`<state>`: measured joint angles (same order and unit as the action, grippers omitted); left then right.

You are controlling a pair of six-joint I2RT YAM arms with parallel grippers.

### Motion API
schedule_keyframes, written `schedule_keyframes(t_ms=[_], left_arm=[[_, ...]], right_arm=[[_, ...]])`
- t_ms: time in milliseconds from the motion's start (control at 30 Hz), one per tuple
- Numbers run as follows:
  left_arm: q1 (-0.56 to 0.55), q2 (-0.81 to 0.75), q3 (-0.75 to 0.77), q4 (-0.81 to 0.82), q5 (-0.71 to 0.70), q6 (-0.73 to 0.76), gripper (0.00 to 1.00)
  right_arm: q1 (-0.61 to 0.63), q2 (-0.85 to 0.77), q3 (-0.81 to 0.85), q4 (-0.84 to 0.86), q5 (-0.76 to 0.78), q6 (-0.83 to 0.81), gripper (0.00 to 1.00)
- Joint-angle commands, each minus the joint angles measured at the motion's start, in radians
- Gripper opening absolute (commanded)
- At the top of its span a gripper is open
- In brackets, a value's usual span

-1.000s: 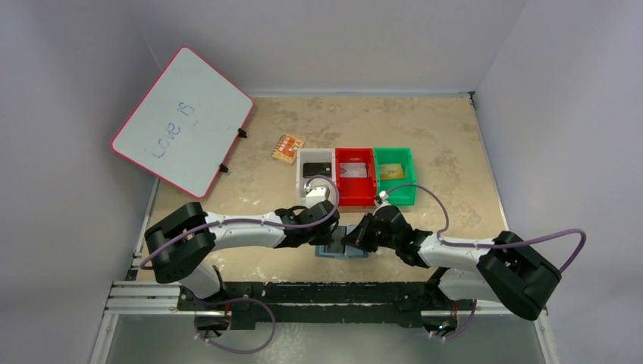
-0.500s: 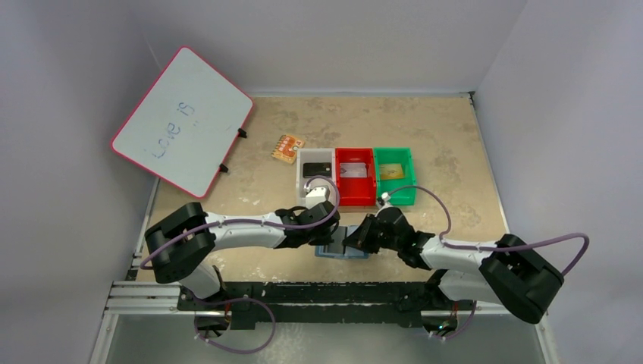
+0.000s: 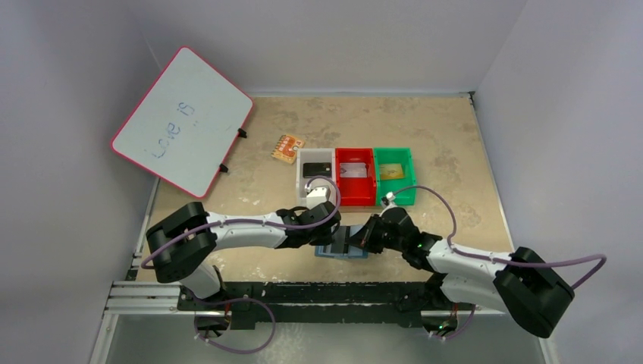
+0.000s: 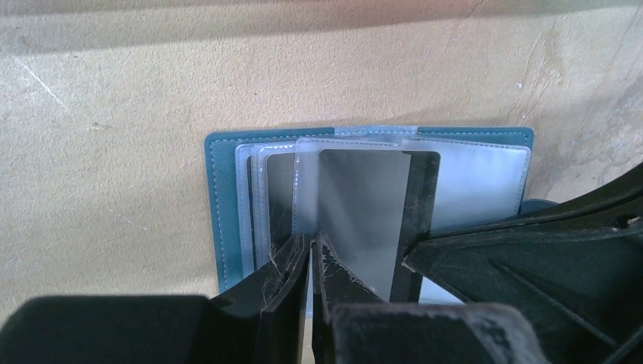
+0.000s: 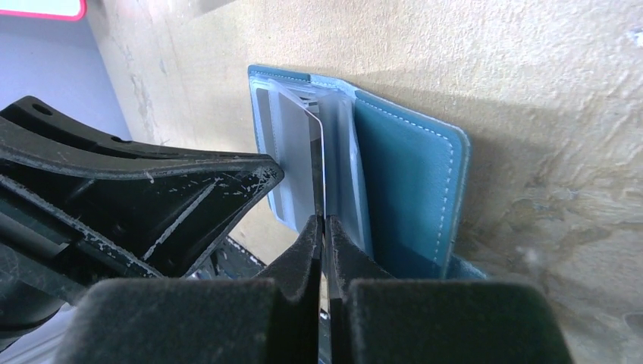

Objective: Take the credit cards out of the card holder

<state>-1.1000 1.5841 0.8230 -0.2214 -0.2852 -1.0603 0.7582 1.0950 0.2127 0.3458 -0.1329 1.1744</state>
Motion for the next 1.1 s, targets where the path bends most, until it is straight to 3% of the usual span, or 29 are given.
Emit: schedule_keyframes(t_ms=[0,300,567,667,800,867,1067], left_arm=[[0.003,0.038,-0.021,-0.124,-0.042,0.011,0.07],[0.002,0.035,-0.025,-0.101,-0.034,0.029,0.07],[0.002,0.048,-0.019,-0.097,-0.031,0.033,0.06],[0.001,0.052,-0.014,-0.1,-0.032,0.036,0.05],[0.0,0.053,-0.013,-0.107,-0.036,0.037,0.05],[0.0,0.051,-0.013,-0.105,-0.035,0.037,0.05],[0.001,0.01,-0.013,-0.093,-0.069,0.022,0.07]], right_arm=[[-0.015,-0.054,-0.009,-0.063,0.039,-0.012,0.0],[-0.02,-0.097,0.007,-0.125,0.055,-0.024,0.01],[-0.03,-0.07,-0.035,0.019,0.036,0.061,0.18],[-0.043,-0.047,-0.042,0.087,0.02,0.074,0.19],[-0.054,-0.019,-0.012,0.05,0.028,0.05,0.11],[-0.057,-0.022,-0.014,0.05,0.024,0.042,0.0],[-0.059,-0.097,0.035,-0.176,0.104,-0.029,0.0]])
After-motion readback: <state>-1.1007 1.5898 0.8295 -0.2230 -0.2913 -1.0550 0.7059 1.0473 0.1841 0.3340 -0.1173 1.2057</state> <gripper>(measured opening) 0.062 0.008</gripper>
